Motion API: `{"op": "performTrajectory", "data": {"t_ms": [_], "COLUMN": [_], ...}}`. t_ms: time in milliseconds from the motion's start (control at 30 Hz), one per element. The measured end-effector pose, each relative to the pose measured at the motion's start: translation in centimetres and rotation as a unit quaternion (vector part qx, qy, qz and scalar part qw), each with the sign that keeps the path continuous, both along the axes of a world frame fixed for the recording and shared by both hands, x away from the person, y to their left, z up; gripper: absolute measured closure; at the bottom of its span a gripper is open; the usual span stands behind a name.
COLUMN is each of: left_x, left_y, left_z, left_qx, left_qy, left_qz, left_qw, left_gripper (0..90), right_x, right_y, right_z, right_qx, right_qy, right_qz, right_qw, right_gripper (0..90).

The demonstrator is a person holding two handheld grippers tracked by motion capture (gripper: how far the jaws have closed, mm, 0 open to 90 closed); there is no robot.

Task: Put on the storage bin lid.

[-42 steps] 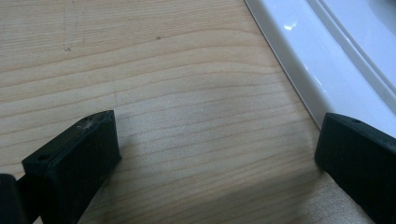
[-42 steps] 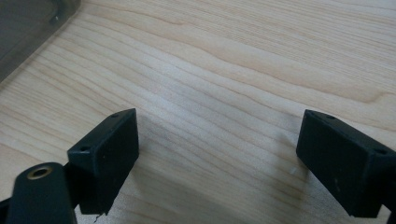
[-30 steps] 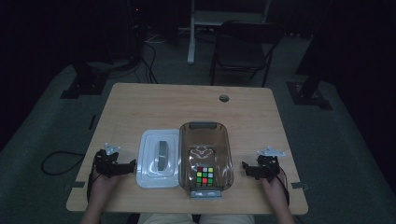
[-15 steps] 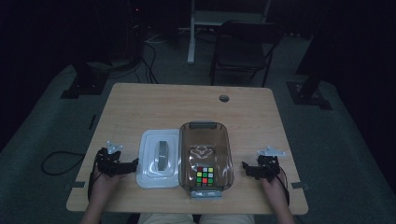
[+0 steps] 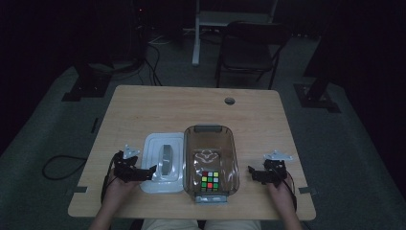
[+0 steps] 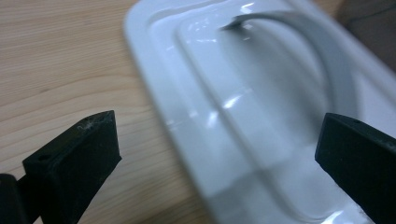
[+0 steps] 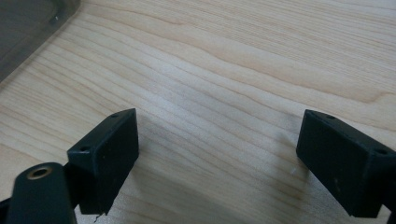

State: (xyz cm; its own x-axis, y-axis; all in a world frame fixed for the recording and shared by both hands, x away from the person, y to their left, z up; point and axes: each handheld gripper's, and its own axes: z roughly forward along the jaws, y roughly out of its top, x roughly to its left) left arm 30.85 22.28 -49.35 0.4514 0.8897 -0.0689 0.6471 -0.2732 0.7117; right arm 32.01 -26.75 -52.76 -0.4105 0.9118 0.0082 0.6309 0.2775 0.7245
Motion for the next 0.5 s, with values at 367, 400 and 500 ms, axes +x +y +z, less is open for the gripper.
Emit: {"op": "performTrajectory", "data": {"t_ms": [367,400,500], "left_x": [0.0,0.0,0.2], "left_y": [-3.0,-3.3,-4.2], "left_z": [0.5,0.5,0.4], "left_qx": [-0.012,-0.009,-0.004], "left_qy": [-0.008,-0.008,-0.006], "left_qz": [-0.034,-0.039,-0.049], "left_qw": [0.9993,0.9992,0.9988], "left_gripper": [0.6,0.6,0.6], "right_x": [0.0,0.0,0.0], "right_y": [0.0,0.0,0.0], "right_z": [0.0,0.0,0.0], "right_qx": [0.000,0.000,0.000], "right_qy": [0.000,0.000,0.000], "right_qz": [0.000,0.000,0.000], "right_qw": [1.0000,1.0000,1.0000], "right_gripper": [12.8,12.8,12.8]}}
